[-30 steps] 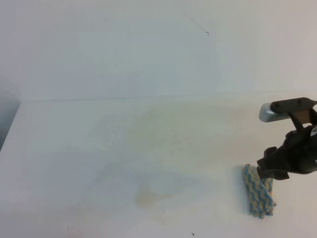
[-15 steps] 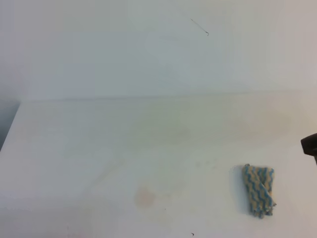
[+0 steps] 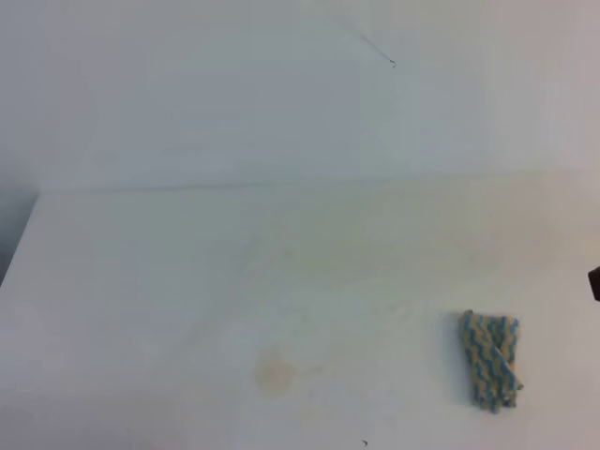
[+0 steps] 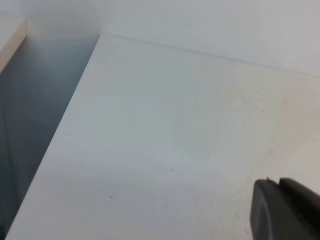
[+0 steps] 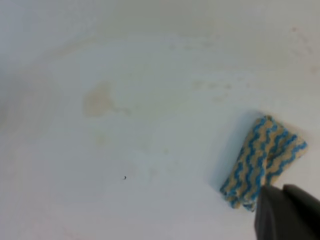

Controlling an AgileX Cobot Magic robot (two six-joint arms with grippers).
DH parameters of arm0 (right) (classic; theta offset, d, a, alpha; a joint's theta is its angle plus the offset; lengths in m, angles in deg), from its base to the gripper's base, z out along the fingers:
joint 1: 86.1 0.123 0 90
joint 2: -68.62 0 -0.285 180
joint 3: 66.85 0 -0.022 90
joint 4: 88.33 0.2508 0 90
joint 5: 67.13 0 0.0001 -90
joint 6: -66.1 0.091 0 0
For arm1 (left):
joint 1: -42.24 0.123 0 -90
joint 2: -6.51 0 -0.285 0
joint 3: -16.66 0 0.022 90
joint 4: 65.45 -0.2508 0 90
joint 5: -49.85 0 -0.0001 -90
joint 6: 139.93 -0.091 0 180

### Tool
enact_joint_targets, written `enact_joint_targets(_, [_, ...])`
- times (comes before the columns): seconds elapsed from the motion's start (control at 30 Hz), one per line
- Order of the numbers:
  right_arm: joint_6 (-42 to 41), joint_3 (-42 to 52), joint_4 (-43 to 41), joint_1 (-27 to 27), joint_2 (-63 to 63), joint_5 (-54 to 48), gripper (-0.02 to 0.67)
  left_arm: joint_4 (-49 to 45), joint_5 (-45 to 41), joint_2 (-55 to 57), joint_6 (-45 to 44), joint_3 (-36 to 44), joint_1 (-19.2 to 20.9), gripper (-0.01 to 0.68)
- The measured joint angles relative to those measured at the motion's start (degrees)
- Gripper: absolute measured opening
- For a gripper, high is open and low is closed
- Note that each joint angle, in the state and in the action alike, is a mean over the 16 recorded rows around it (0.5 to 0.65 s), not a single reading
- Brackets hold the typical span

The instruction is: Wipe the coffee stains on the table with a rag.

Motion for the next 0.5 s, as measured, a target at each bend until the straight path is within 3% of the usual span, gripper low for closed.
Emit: enact_joint_targets(0.5, [-2.3, 10.8, -1.0, -2.5, 25.7, 4.0, -0.003, 0.1, 0.0, 0.0, 0.0, 0.0, 0.0, 0.001])
